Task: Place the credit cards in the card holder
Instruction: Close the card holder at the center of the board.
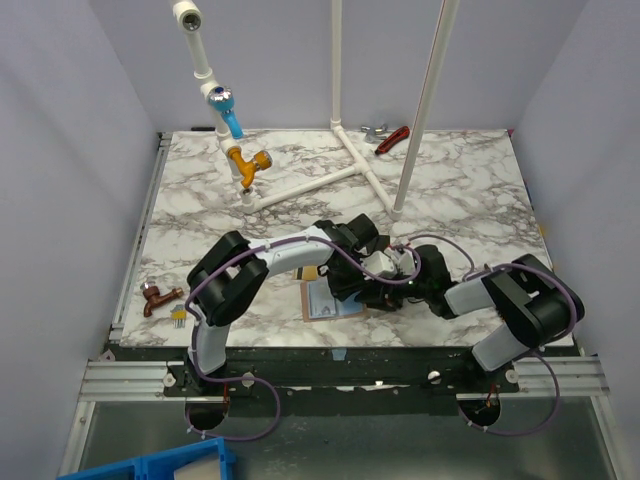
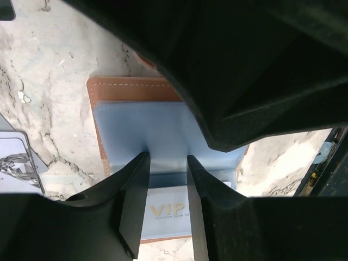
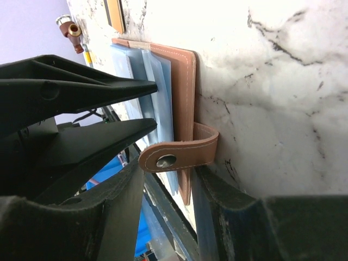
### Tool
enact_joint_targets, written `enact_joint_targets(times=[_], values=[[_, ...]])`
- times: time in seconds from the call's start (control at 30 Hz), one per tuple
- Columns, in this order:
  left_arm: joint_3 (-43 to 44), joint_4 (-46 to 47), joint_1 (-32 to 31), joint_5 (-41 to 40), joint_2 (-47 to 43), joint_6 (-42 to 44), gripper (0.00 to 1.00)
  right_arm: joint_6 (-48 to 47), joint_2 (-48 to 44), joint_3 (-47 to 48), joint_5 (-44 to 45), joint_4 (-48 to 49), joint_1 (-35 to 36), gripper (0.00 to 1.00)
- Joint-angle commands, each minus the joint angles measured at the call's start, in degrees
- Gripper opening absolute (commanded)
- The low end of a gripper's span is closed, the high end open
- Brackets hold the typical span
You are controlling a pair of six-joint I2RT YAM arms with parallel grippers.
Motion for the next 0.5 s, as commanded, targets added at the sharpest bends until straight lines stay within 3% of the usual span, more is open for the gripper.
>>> enact_joint_targets(times=[0.0, 0.17, 0.33, 0.47], values=[[0.78, 0.09, -0.42, 2.53, 2.54, -2.38, 0.35, 2.05, 3.36, 0.45, 1.12, 7.23, -0.04, 0.43], [2.38, -0.51, 0.75, 5.50, 2.64, -4.18, 0.35, 4.30, 8.12, 0.21, 0.15, 10.86, 0.00, 0.34], [4.98, -3.19, 2.85, 7.19, 0.33, -4.27, 0.36, 3.82, 5.74, 0.08, 1.71, 8.18, -0.04, 0.01], [7.41, -7.25, 5.90, 7.86, -4.13, -3.49, 0.39, -0.65, -4.77, 1.07, 6.82, -4.03, 0.00, 0.01]])
